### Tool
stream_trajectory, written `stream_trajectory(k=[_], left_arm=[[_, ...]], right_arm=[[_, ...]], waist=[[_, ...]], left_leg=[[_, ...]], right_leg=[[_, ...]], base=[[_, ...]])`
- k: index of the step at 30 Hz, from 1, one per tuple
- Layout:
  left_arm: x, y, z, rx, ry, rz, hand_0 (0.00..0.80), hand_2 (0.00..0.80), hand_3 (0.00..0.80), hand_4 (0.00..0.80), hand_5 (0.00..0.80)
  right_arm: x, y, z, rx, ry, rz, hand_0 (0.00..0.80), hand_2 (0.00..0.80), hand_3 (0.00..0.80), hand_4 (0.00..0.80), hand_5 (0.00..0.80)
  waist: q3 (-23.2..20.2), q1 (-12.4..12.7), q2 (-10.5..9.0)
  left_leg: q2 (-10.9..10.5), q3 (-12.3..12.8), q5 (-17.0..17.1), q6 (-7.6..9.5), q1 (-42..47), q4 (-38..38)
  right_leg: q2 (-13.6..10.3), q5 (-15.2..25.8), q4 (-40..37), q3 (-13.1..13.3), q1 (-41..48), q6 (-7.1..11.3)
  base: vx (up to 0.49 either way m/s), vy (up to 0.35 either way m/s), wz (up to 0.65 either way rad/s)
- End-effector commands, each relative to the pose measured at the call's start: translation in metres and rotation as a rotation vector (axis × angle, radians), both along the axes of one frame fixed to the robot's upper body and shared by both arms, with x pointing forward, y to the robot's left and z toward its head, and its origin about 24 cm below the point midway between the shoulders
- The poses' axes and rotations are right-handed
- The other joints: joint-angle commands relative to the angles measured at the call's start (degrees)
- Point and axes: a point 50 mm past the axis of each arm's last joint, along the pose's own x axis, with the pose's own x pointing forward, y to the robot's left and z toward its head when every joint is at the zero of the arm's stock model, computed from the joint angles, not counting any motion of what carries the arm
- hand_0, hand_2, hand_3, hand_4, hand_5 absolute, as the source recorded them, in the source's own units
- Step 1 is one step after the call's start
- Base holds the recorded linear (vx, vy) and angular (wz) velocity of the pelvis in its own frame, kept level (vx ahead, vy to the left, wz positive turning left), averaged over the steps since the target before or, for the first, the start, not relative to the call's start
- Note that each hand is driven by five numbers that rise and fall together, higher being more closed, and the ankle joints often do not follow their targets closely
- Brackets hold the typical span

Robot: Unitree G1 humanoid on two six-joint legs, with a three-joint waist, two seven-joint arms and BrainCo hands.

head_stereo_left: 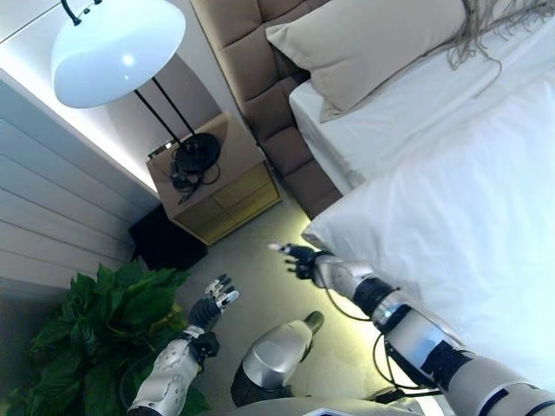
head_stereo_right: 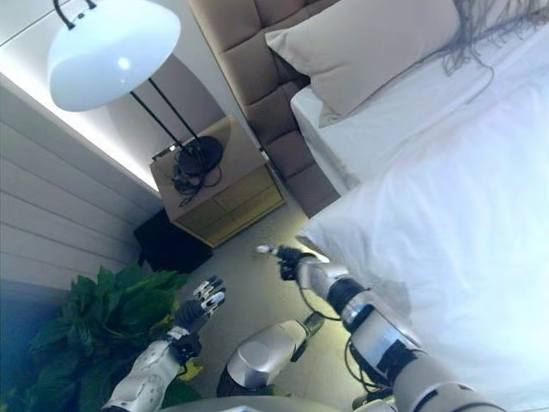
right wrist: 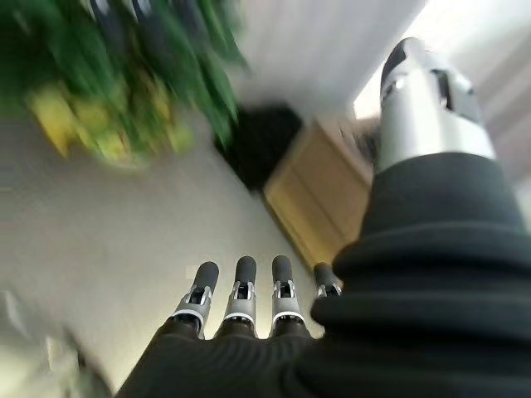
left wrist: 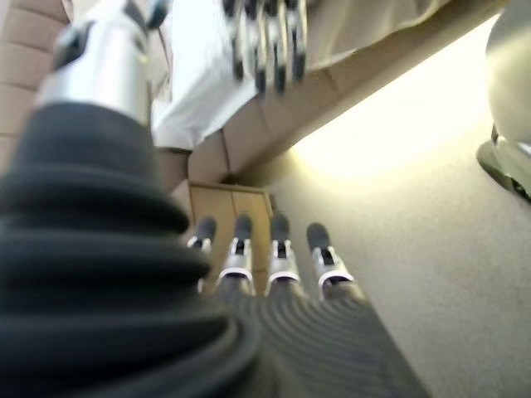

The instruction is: Make the bed neatly

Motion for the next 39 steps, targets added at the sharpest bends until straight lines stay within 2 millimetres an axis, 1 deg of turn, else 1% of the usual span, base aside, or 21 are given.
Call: stream_trajectory(k=[1, 3, 6, 10, 14, 16, 17, 20, 23, 24, 27, 31, 34, 35, 36, 38, 39], left_arm=[[0.016, 0.008, 0.016, 0.077, -0.104, -0.019, 0.000, 0.000, 0.000, 0.000, 0.000], [0.017, 0.010, 0.017, 0.089, -0.106, -0.018, 0.000, 0.000, 0.000, 0.000, 0.000], [0.019, 0.012, 0.019, 0.108, -0.106, -0.015, 0.000, 0.000, 0.000, 0.000, 0.000], [0.019, 0.017, 0.019, 0.134, -0.101, -0.016, 0.000, 0.000, 0.000, 0.000, 0.000], [0.017, 0.017, 0.017, 0.148, -0.090, -0.014, 0.000, 0.000, 0.000, 0.000, 0.000], [0.015, 0.016, 0.016, 0.154, -0.088, -0.018, 0.000, 0.000, 0.000, 0.000, 0.000], [0.015, 0.015, 0.016, 0.157, -0.086, -0.022, 0.000, 0.000, 0.000, 0.000, 0.000], [0.012, 0.011, 0.014, 0.160, -0.074, -0.030, 0.000, 0.000, 0.000, 0.000, 0.000], [0.007, 0.009, 0.011, 0.166, -0.062, -0.033, 0.000, 0.000, 0.000, 0.000, 0.000], [0.005, 0.010, 0.009, 0.168, -0.059, -0.037, 0.000, 0.000, 0.000, 0.000, 0.000], [0.003, 0.013, 0.007, 0.175, -0.053, -0.044, 0.000, 0.000, 0.000, 0.000, 0.000], [0.001, 0.016, 0.008, 0.181, -0.064, -0.055, 0.000, 0.000, 0.000, 0.000, 0.000], [0.004, 0.020, 0.012, 0.184, -0.085, -0.068, 0.000, 0.000, 0.000, 0.000, 0.000], [0.004, 0.022, 0.013, 0.184, -0.092, -0.069, 0.000, 0.000, 0.000, 0.000, 0.000], [0.005, 0.022, 0.013, 0.182, -0.097, -0.071, 0.000, 0.000, 0.000, 0.000, 0.000], [0.006, 0.022, 0.013, 0.174, -0.103, -0.078, 0.000, 0.000, 0.000, 0.000, 0.000], [0.006, 0.021, 0.013, 0.173, -0.105, -0.086, 0.000, 0.000, 0.000, 0.000, 0.000]], right_arm=[[-0.010, 0.054, 0.032, 0.145, -0.117, 0.046, 0.000, 0.000, 0.000, 0.000, 0.000], [-0.006, 0.052, 0.037, 0.138, -0.181, 0.022, 0.000, 0.000, 0.000, 0.000, 0.000], [0.005, 0.047, 0.049, 0.154, -0.277, -0.017, 0.000, 0.000, 0.000, 0.000, 0.000], [0.023, 0.032, 0.069, 0.180, -0.434, -0.068, 0.000, 0.000, 0.000, 0.000, 0.000], [0.031, 0.015, 0.086, 0.273, -0.550, -0.136, 0.000, 0.000, 0.000, 0.000, 0.000], [0.030, 0.007, 0.089, 0.309, -0.591, -0.168, 0.000, 0.000, 0.000, 0.000, 0.000], [0.029, 0.001, 0.088, 0.328, -0.603, -0.193, 0.000, 0.000, 0.000, 0.000, 0.000], [0.024, -0.028, 0.073, 0.310, -0.637, -0.263, 0.000, 0.000, 0.000, 0.000, 0.000], [0.017, -0.063, 0.053, 0.228, -0.659, -0.301, 0.000, 0.000, 0.000, 0.000, 0.000], [0.015, -0.077, 0.045, 0.193, -0.662, -0.322, 0.000, 0.000, 0.000, 0.000, 0.000], [0.008, -0.113, 0.030, 0.108, -0.662, -0.410, 0.000, 0.000, 0.000, 0.000, 0.000], [-0.011, -0.158, 0.007, 0.043, -0.613, -0.541, 0.000, 0.000, 0.000, 0.000, 0.000], [-0.026, -0.181, -0.007, 0.065, -0.567, -0.631, 0.000, 0.000, 0.000, 0.000, 0.000], [-0.034, -0.190, -0.014, 0.067, -0.545, -0.662, 0.000, 0.000, 0.000, 0.000, 0.000], [-0.037, -0.195, -0.017, 0.068, -0.530, -0.689, 0.000, 0.000, 0.000, 0.000, 0.000], [-0.058, -0.216, -0.037, 0.085, -0.454, -0.782, 0.000, 0.000, 0.000, 0.000, 0.000], [-0.065, -0.222, -0.043, 0.081, -0.433, -0.820, 0.000, 0.000, 0.000, 0.000, 0.000]], waist=[[1.3, 0.4, -2.06], [1.1, 0.4, -2.65], [0.8, 0.1, -3.73], [0.0, -0.9, -5.35], [-1.1, -2.6, -6.61], [-1.7, -3.3, -6.98], [-2.2, -3.8, -7.11], [-3.8, -5.5, -7.36], [-5.2, -7.6, -7.65], [-5.6, -8.4, -7.79], [-6.5, -10.2, -8.33], [-7.2, -12.4, -8.73], [-7.4, -14.1, -9.13], [-7.3, -14.7, -9.25], [-7.5, -15.1, -9.51], [-7.5, -16.6, -10.11], [-7.5, -17.0, -10.27]], left_leg=[[-1.4, 5.4, 4.3, 2.43, -3.9, 4.6], [-1.3, 5.3, 4.4, 2.39, -3.3, 4.0], [-0.8, 5.3, 4.5, 2.24, -2.4, 3.0], [-0.1, 5.4, 4.4, 2.05, -0.5, 1.1], [0.6, 5.6, 4.1, 2.10, 1.8, -0.8], [0.9, 5.7, 3.8, 2.27, 2.9, -1.6], [1.1, 5.8, 3.7, 2.37, 3.6, -2.0], [2.0, 6.2, 3.1, 2.86, 5.9, -3.5], [3.0, 6.7, 2.9, 3.16, 8.0, -5.2], [3.4, 7.0, 2.8, 3.24, 8.8, -5.8], [4.0, 7.8, 2.7, 3.37, 10.4, -7.2], [5.3, 8.8, 2.2, 3.47, 12.8, -8.9], [6.3, 9.8, 2.0, 3.29, 14.0, -9.9], [6.8, 10.3, 1.6, 3.17, 14.6, -10.1], [6.8, 10.5, 1.8, 3.18, 14.5, -10.3], [7.2, 11.3, 1.2, 3.23, 15.2, -10.3], [7.3, 11.5, 1.0, 3.24, 15.5, -10.2]], right_leg=[[-0.1, 21.3, -10.2, 2.9, 6.6, 4.15], [0.2, 21.6, -11.1, 2.7, 7.2, 4.23], [0.7, 22.0, -12.4, 2.5, 8.1, 4.17], [1.7, 22.9, -15.0, 2.9, 9.6, 4.18], [2.7, 23.5, -17.7, 3.9, 10.8, 4.05], [3.1, 23.6, -18.7, 4.3, 11.4, 4.04], [3.3, 23.7, -19.3, 4.6, 11.6, 4.03], [4.1, 23.7, -20.6, 5.7, 12.1, 3.99], [5.3, 23.1, -22.3, 6.5, 13.0, 3.97], [5.7, 22.9, -23.1, 6.8, 13.5, 3.96], [6.5, 22.8, -24.8, 7.0, 14.3, 3.94], [7.5, 21.7, -26.9, 7.2, 15.9, 3.84], [8.3, 21.0, -27.9, 7.3, 16.6, 3.92], [8.7, 20.7, -28.2, 7.5, 17.0, 4.01], [8.8, 20.8, -28.5, 7.6, 16.9, 4.05], [9.2, 20.6, -28.5, 8.1, 16.9, 4.31], [9.2, 20.5, -28.4, 8.3, 16.9, 4.37]], base=[[-0.097, -0.046, 0.13], [-0.015, -0.078, 0.16], [-0.008, -0.088, 0.07], [-0.004, -0.086, -0.12], [0.002, -0.069, -0.10], [0.011, -0.062, -0.19], [0.022, -0.062, -0.10], [0.030, -0.064, -0.16], [0.025, -0.090, -0.16], [0.005, -0.102, -0.13], [0.013, -0.101, -0.22], [0.001, -0.107, -0.14], [-0.032, -0.115, -0.20], [-0.044, -0.098, -0.12], [-0.055, -0.109, -0.15], [-0.062, -0.116, -0.11], [-0.043, -0.114, -0.08]])
